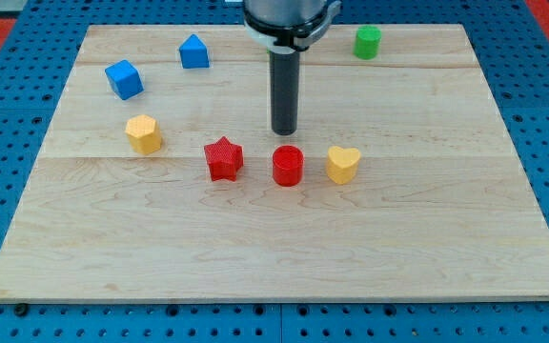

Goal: Slide the yellow heart towards the bottom right side of the board and go away

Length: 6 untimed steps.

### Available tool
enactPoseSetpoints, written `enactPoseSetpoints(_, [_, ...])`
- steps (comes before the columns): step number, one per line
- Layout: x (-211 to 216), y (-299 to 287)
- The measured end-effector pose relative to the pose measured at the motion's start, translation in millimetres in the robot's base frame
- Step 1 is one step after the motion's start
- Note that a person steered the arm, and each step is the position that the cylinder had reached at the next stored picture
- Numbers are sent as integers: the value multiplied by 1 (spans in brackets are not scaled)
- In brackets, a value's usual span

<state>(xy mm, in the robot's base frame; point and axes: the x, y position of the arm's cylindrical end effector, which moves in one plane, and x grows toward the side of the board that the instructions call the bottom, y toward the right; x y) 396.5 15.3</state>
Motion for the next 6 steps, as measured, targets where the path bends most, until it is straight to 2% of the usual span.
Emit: enactPoseSetpoints(6, [117, 133])
